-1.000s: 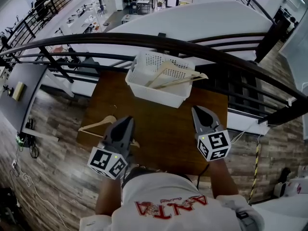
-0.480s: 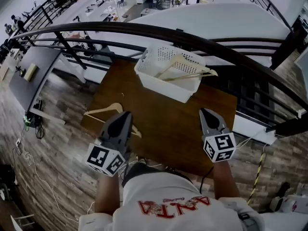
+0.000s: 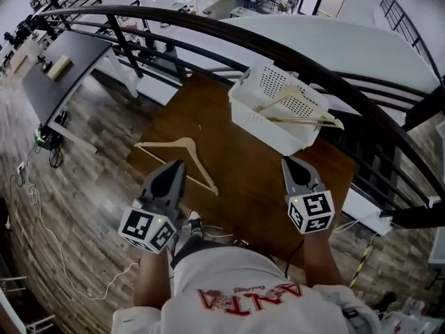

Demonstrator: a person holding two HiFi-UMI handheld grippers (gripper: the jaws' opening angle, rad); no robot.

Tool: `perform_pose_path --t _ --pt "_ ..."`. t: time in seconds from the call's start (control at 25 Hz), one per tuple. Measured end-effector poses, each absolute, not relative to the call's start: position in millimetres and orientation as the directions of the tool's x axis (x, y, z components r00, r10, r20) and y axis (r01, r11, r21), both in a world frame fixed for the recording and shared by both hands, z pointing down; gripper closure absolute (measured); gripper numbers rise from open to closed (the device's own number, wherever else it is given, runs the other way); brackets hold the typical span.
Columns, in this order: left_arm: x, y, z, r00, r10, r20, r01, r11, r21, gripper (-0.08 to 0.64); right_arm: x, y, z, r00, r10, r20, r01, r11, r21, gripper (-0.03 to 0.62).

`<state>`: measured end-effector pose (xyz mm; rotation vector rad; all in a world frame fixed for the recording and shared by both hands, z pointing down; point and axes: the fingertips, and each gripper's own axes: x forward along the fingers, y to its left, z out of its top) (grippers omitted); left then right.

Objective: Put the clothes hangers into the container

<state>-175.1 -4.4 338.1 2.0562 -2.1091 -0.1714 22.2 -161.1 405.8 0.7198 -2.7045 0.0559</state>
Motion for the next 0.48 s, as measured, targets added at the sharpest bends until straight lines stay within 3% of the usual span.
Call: perform_pose_path --t 0.48 --pt "-291.6 2.8 360.2 -0.050 -0.994 0.098 -0.965 0.073 0.250 0.554 -105.2 -145.4 442.6 -0.803 -0.401 0.440 -0.428 0.903 0.042 0.586"
